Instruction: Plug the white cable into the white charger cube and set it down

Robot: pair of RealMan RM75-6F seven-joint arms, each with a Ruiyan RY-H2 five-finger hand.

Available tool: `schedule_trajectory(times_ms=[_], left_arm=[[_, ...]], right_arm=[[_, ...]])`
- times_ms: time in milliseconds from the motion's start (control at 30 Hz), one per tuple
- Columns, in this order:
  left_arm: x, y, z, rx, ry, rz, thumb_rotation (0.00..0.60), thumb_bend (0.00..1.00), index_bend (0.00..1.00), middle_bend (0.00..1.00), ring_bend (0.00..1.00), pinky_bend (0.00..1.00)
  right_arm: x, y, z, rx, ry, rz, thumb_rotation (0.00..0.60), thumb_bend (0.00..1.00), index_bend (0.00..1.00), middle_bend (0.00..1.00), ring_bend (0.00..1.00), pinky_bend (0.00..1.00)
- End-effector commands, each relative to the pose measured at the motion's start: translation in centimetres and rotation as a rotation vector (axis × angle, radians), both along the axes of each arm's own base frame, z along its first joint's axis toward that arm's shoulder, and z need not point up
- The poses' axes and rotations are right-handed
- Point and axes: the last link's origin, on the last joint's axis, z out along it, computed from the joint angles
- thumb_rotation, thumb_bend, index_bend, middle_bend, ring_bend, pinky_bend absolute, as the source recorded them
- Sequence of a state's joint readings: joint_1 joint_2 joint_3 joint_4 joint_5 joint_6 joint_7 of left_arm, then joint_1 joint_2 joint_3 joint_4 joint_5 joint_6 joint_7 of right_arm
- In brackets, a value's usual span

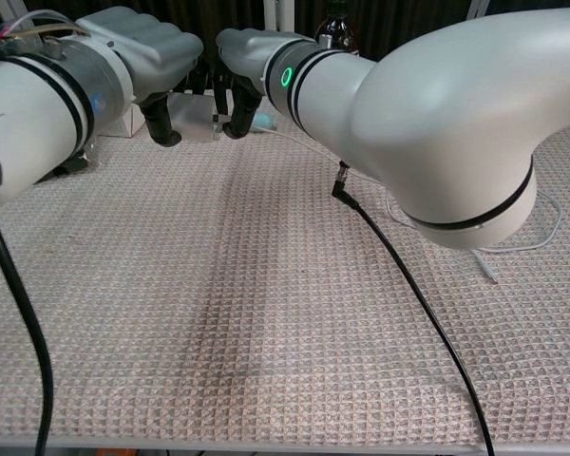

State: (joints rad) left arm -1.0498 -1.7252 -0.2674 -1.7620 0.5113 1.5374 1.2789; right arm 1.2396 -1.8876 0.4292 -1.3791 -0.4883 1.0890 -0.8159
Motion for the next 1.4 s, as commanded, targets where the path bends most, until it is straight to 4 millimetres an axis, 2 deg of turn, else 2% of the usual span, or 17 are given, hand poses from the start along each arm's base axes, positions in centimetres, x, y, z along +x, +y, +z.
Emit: schedule_trajectory(times_ms=[33, 600, 700, 767, 900, 1033, 1233, 1300, 1400], left_arm=[[0.0, 0.0, 0.0, -0.002, 0.002, 0.0, 0.6, 0.34, 0.43, 0.46, 0.26, 0.05], [0.2, -0.1, -0.5, -0.012, 0.022, -0.006, 0.6, 0.35, 0.43, 0.46, 0.26, 0.06], [0.1, -0.1, -0.5, -0.012, 0.016, -0.004, 0.6, 0.35, 0.43, 0.46, 0.26, 0.06], [0.0, 0.0, -0.4, -0.012, 0.008, -0.002, 0.6, 0.35, 0.43, 0.46, 0.26, 0.06], [-0.3, 0.0, -0.3, -0.014, 0.004, -0.003, 0.6, 0.34, 0.43, 0.46, 0.26, 0.06], [-0.4, 0.0, -0.1, -0.012, -0.002, -0.005, 0.6, 0.35, 0.43, 0.46, 0.26, 0.06], [-0.9, -0.2, 0.2, -0.011, -0.014, -0.002, 0.6, 0.34, 0.43, 0.46, 0.26, 0.06], [-1.0, -0.2, 0.2, -0.012, -0.015, -0.001, 0.6, 0.34, 0.43, 0.46, 0.26, 0.06], [-1.0, -0.3, 0.3, -0.014, -0.016, 0.0, 0.6, 0.34, 0.43, 0.46, 0.26, 0.06]], right_arm=[[0.1, 0.0, 0.0, -0.002, -0.002, -0.001, 0.6, 0.37, 0.62, 0.53, 0.3, 0.03], [0.5, 0.2, -0.4, -0.004, 0.006, 0.003, 0.6, 0.36, 0.61, 0.53, 0.3, 0.03], [0.5, 0.2, -0.3, -0.006, 0.014, 0.006, 0.6, 0.35, 0.57, 0.52, 0.3, 0.02], [0.3, 0.2, -0.2, -0.011, 0.017, 0.007, 0.6, 0.29, 0.5, 0.49, 0.28, 0.0], [0.1, 0.3, 0.2, -0.019, 0.018, 0.015, 0.6, 0.1, 0.36, 0.42, 0.23, 0.0], [-0.2, 0.4, 0.5, -0.024, 0.017, 0.014, 0.6, 0.04, 0.3, 0.39, 0.21, 0.0], [-1.0, 0.3, 0.8, -0.028, 0.008, 0.002, 0.6, 0.05, 0.29, 0.39, 0.21, 0.0], [-1.2, 0.2, 0.8, -0.028, -0.001, -0.001, 0.6, 0.11, 0.31, 0.4, 0.21, 0.0], [-1.5, 0.2, 0.8, -0.025, -0.008, -0.004, 0.6, 0.25, 0.42, 0.42, 0.22, 0.0]])
